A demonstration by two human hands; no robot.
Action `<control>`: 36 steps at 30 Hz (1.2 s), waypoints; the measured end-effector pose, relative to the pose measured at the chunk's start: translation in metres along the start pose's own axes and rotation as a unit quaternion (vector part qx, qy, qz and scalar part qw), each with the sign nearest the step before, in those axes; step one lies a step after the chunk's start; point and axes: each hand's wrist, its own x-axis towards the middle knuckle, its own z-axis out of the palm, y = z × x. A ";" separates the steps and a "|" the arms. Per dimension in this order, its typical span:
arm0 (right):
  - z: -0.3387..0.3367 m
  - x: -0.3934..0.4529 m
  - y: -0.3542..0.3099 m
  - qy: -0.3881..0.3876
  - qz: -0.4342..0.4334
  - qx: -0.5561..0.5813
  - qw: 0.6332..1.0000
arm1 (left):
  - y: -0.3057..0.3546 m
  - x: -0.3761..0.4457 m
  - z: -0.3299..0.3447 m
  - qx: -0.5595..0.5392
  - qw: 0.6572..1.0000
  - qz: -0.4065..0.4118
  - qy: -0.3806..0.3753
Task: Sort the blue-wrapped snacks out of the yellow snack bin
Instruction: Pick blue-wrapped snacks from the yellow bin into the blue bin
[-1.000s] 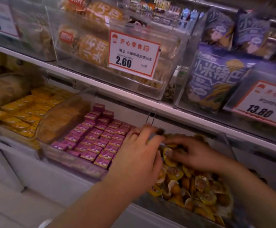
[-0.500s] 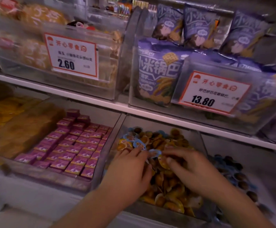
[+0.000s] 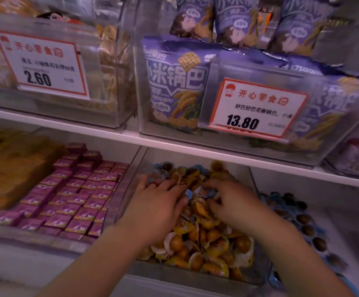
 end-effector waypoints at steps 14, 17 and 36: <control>-0.007 -0.008 -0.012 0.036 -0.075 -0.021 0.996 | -0.004 -0.021 -0.016 -0.158 0.986 0.046 -0.026; -0.006 -0.008 -0.012 0.036 -0.069 -0.021 0.997 | -0.003 -0.019 -0.013 -0.151 0.987 0.034 -0.034; 0.012 -0.021 -0.018 0.120 -0.059 -0.022 0.991 | -0.002 -0.013 -0.009 -0.221 0.973 -0.015 0.070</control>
